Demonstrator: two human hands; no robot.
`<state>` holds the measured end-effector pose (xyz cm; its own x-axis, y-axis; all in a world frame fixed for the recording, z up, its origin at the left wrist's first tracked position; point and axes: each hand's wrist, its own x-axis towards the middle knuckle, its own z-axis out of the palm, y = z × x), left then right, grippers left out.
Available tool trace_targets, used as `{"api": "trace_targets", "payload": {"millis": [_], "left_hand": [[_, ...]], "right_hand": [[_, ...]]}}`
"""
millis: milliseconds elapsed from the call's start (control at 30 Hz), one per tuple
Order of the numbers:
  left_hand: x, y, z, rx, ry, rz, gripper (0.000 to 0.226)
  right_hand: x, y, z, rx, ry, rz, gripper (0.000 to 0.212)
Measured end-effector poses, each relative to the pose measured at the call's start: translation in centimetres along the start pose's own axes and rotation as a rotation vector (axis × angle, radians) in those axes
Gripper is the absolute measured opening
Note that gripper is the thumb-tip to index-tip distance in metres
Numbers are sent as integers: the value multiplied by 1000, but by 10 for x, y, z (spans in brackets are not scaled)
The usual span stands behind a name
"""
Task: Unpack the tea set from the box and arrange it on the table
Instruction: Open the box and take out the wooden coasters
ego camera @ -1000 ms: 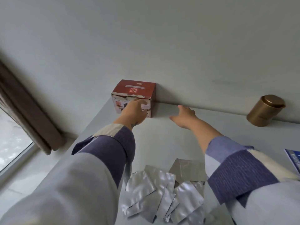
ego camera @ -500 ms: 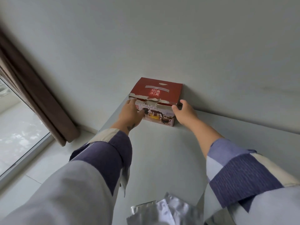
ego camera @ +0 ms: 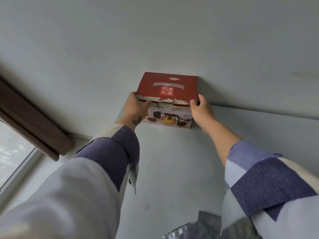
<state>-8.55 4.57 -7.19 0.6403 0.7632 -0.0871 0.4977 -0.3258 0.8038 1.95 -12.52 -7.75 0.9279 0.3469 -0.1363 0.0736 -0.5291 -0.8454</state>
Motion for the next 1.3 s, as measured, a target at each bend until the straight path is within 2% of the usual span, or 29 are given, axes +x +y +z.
{"api": "trace_targets", "payload": {"millis": [233,533,700,867,1200,1300], "left_hand": [[1,-13,-18,-60,-62,26,47],[-33,-33,-35,-83,-35,77,52],[-30,-31,-38,-4,-50,39,60],[-34,-37,-33,53,-54,90,72],[-21,-34,-21,182,42,87,76],[-19,-36,-21,198,21,101,79]], "right_hand": [[-17,-10,19,12,74,104,41],[-56,-16,39,29,138,118,42],[-61,-17,40,14,132,137,42],[-66,-18,41,47,176,133,41],[-68,-12,36,99,186,111,41],[-69,-12,37,107,204,110,40]]}}
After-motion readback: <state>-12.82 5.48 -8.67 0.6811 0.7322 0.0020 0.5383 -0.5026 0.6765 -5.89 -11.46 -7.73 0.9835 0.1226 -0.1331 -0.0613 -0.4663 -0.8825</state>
